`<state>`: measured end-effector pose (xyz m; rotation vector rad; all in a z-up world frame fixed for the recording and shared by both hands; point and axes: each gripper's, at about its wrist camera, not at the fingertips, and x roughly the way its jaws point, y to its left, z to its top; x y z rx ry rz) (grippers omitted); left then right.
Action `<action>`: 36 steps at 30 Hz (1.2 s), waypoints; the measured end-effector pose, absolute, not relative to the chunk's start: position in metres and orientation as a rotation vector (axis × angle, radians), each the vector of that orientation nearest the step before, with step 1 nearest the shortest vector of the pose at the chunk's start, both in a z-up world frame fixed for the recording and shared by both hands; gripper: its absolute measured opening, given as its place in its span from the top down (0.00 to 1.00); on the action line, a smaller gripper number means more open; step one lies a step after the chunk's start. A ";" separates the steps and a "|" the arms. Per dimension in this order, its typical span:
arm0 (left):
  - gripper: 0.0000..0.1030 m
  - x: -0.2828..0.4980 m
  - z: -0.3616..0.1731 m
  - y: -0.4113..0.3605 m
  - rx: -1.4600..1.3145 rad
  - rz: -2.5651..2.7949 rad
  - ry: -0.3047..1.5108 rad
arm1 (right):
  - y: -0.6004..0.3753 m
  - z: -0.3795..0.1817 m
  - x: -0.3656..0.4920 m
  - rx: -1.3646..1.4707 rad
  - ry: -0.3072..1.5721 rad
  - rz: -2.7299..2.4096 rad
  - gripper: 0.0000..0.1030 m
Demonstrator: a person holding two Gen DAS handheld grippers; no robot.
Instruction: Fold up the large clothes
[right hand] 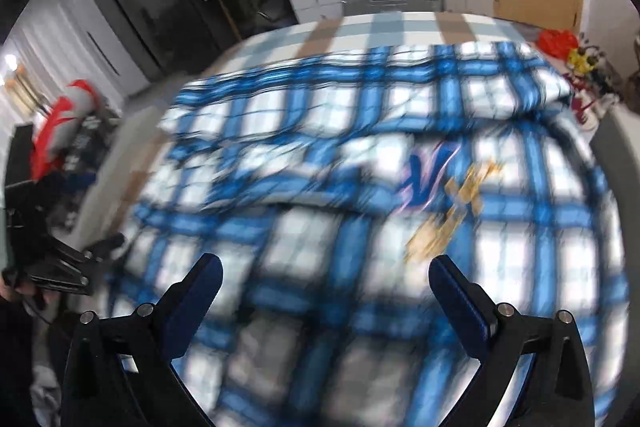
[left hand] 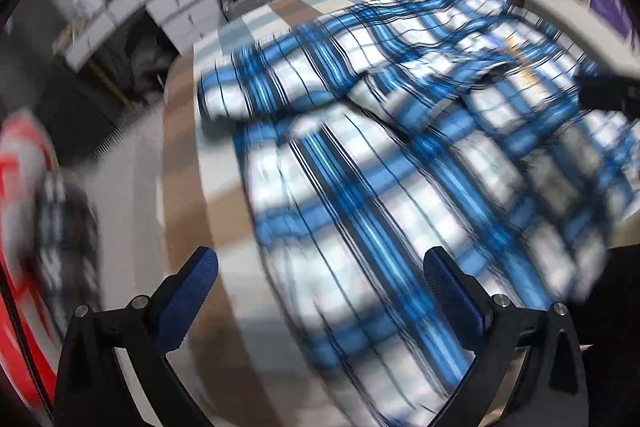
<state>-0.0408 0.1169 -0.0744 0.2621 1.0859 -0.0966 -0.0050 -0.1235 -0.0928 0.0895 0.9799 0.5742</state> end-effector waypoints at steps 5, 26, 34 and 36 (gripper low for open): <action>0.02 -0.079 -0.075 0.140 -0.049 -0.129 1.135 | -0.115 -0.084 -0.064 0.230 0.843 0.703 0.00; 0.02 -0.159 -0.130 0.127 -0.276 0.051 1.076 | -0.158 -0.075 -0.128 0.356 0.641 0.648 0.00; 0.02 -0.162 -0.131 0.130 -0.246 0.092 1.008 | -0.172 -0.080 -0.119 0.434 0.654 0.610 0.00; 0.02 -0.161 -0.132 0.129 -0.243 0.088 1.002 | -0.170 -0.080 -0.119 0.420 0.652 0.618 0.00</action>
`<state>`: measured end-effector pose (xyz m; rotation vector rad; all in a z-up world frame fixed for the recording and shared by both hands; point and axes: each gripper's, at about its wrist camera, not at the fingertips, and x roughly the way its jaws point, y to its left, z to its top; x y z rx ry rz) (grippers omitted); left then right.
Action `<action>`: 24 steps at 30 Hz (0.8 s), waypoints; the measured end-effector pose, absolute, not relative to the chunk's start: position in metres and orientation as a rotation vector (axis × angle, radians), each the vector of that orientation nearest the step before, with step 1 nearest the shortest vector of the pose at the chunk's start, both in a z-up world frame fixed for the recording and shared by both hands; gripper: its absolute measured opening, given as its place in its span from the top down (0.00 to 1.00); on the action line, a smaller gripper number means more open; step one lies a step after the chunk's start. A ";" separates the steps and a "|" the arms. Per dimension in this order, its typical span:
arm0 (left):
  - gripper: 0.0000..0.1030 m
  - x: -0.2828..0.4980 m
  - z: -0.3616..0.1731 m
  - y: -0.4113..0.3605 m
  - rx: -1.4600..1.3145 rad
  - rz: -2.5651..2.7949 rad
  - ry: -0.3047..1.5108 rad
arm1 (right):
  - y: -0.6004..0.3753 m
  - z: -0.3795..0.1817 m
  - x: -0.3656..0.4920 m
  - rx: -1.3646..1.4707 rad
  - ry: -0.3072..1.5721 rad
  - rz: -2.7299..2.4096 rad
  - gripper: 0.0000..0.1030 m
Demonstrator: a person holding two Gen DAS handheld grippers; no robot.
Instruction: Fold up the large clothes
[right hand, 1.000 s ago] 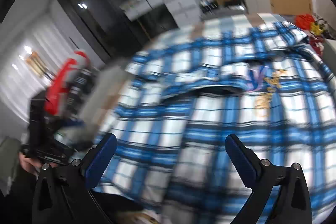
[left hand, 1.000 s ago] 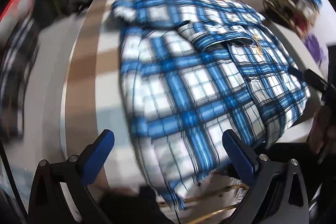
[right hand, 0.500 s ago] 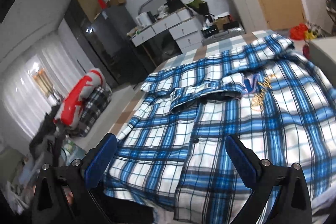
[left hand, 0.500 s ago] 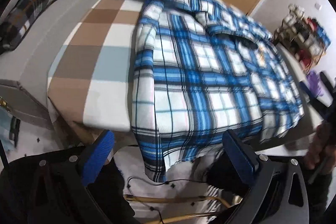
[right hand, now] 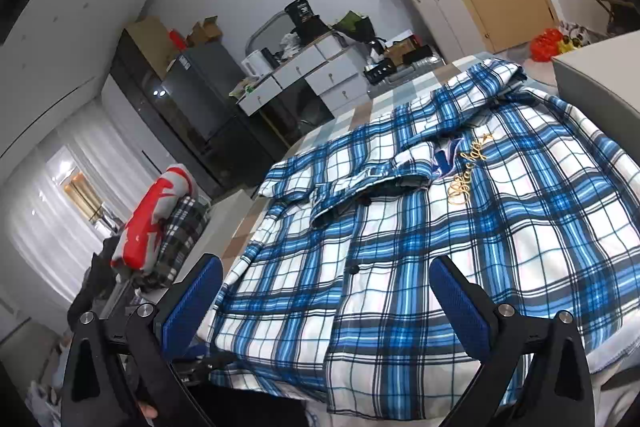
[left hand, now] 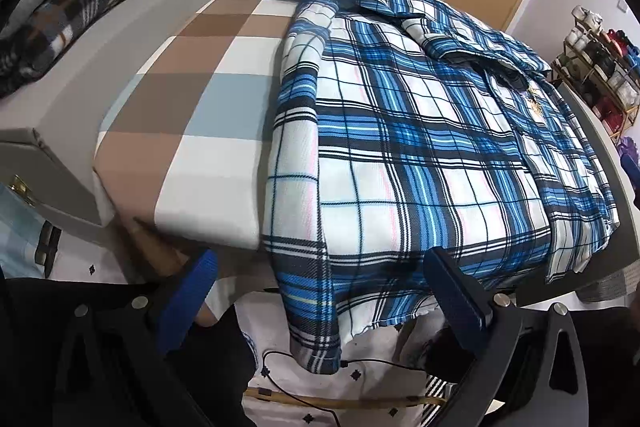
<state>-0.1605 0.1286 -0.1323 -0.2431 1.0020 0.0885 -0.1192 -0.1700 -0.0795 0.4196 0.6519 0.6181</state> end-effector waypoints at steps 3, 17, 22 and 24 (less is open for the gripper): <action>0.03 -0.161 -0.132 0.126 -0.226 0.089 0.985 | -0.166 -0.081 -0.119 0.397 0.656 0.612 0.00; 0.34 -0.151 -0.145 0.116 -0.236 0.030 1.100 | -0.167 -0.090 -0.115 0.384 0.688 0.576 0.00; 0.94 -0.150 -0.153 0.111 -0.224 0.008 1.158 | -0.169 -0.090 -0.115 0.391 0.686 0.582 0.00; 0.94 -0.154 -0.148 0.108 -0.225 -0.014 1.138 | -0.169 -0.089 -0.116 0.394 0.682 0.589 0.00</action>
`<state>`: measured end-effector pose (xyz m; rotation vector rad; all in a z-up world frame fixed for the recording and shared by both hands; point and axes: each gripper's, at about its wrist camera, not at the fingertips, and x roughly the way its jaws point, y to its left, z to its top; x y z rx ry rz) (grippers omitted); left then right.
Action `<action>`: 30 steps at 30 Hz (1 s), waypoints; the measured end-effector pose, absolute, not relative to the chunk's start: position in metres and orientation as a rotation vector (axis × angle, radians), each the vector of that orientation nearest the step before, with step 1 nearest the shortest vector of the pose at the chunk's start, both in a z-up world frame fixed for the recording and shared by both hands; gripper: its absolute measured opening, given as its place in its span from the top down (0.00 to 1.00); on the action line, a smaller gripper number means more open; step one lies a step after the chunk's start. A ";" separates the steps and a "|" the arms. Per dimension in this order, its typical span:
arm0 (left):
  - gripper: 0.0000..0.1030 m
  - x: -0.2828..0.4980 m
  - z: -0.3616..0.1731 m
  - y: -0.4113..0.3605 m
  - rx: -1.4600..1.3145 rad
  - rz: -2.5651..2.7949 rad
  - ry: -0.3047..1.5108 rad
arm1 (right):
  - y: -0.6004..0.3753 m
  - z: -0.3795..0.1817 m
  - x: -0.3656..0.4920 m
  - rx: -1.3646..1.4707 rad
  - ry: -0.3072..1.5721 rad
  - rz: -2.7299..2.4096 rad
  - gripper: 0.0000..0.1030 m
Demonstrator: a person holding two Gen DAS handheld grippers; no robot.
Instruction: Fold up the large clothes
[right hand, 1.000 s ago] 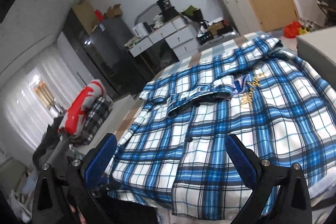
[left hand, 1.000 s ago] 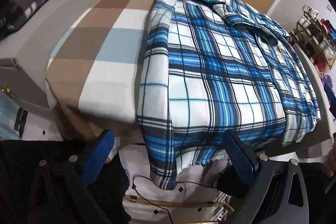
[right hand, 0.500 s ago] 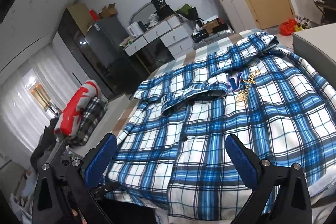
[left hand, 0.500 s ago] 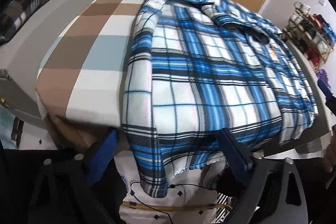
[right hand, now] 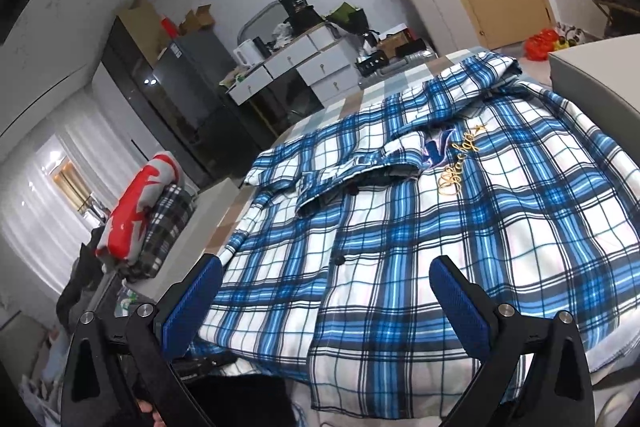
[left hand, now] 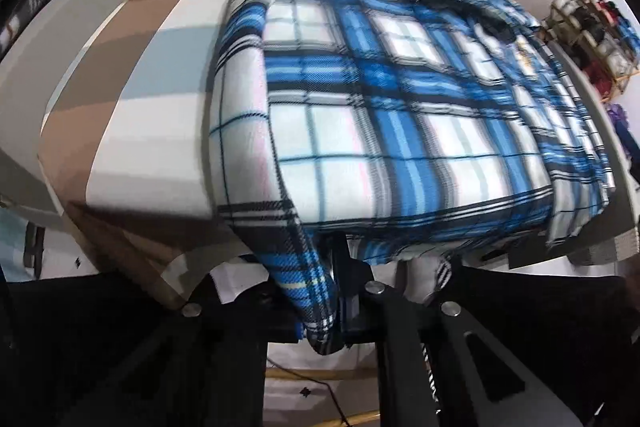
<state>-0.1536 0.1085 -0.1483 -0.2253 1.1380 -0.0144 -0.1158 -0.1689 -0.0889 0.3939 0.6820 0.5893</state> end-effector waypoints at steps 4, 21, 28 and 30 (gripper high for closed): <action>0.94 -0.159 -0.149 0.107 -0.221 -0.013 1.142 | -0.169 -0.088 -0.116 0.397 0.682 0.591 0.00; 0.96 -0.166 -0.088 0.128 -0.441 -0.378 0.975 | -0.171 -0.092 -0.113 0.418 0.694 0.583 0.00; 0.95 -0.172 -0.100 0.136 -0.514 -0.386 1.017 | -0.173 -0.093 -0.112 0.426 0.698 0.582 0.00; 0.92 -0.172 -0.101 0.135 -0.518 -0.377 1.022 | -0.173 -0.094 -0.111 0.424 0.703 0.582 0.00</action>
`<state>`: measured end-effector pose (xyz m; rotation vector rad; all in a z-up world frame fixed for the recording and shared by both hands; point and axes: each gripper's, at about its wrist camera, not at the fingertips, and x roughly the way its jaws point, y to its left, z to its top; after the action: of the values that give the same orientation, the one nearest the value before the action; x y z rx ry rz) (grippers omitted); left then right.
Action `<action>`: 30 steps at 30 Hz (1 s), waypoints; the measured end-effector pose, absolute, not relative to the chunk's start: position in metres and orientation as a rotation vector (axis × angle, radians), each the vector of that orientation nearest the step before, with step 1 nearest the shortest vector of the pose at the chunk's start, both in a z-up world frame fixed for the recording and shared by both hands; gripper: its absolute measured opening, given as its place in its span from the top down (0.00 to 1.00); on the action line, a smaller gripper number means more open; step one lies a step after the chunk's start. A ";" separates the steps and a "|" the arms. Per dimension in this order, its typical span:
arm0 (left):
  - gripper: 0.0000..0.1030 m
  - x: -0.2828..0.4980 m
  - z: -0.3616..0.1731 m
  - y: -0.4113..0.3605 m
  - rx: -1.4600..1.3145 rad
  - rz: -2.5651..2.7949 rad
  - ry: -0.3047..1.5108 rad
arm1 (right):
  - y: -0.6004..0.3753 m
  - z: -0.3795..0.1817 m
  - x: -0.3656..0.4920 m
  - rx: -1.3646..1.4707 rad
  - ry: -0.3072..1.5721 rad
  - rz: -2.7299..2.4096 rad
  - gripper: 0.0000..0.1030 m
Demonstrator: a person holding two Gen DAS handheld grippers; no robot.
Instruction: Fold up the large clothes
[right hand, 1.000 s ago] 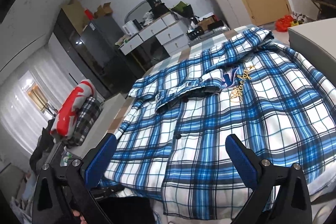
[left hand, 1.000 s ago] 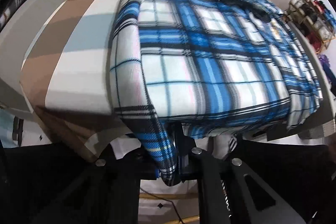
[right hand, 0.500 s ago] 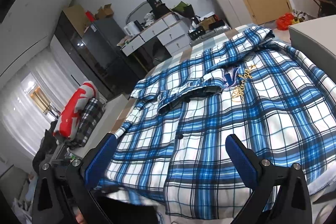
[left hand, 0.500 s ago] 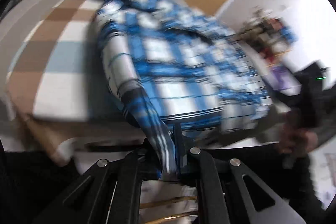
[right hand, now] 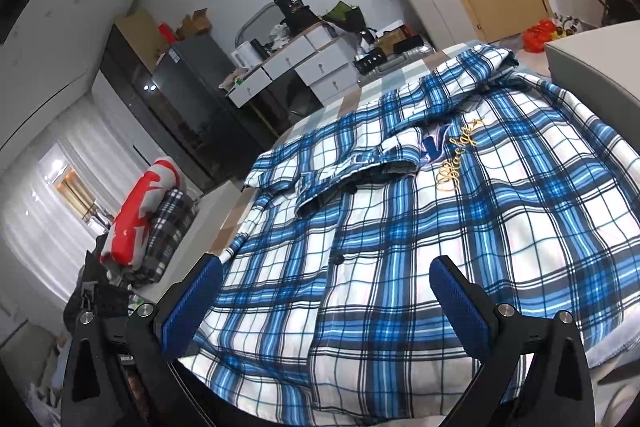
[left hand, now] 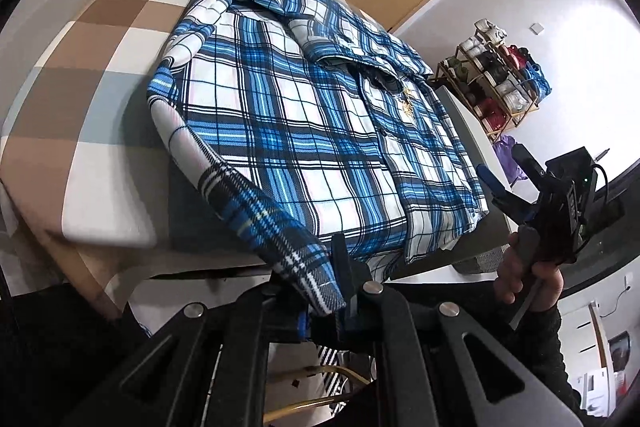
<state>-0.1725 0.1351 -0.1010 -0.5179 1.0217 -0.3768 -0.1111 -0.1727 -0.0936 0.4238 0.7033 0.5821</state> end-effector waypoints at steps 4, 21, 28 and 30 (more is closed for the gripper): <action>0.62 -0.173 -0.106 0.140 -0.537 -0.324 1.032 | -0.173 -0.093 -0.112 0.428 0.693 0.589 0.00; 0.82 -0.171 -0.107 0.146 -0.509 -0.252 0.984 | -0.197 -0.094 -0.110 0.548 0.679 0.572 0.00; 0.97 -0.164 -0.110 0.142 -0.462 -0.213 0.977 | -0.221 -0.094 -0.110 0.600 0.654 0.488 0.00; 0.97 -0.168 -0.106 0.143 -0.479 -0.245 0.949 | -0.240 -0.088 -0.117 0.631 0.602 0.422 0.00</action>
<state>-0.1678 0.1433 -0.1058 -0.4791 0.9492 -0.2455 -0.1173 -0.2404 -0.0884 0.6309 0.6024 0.4217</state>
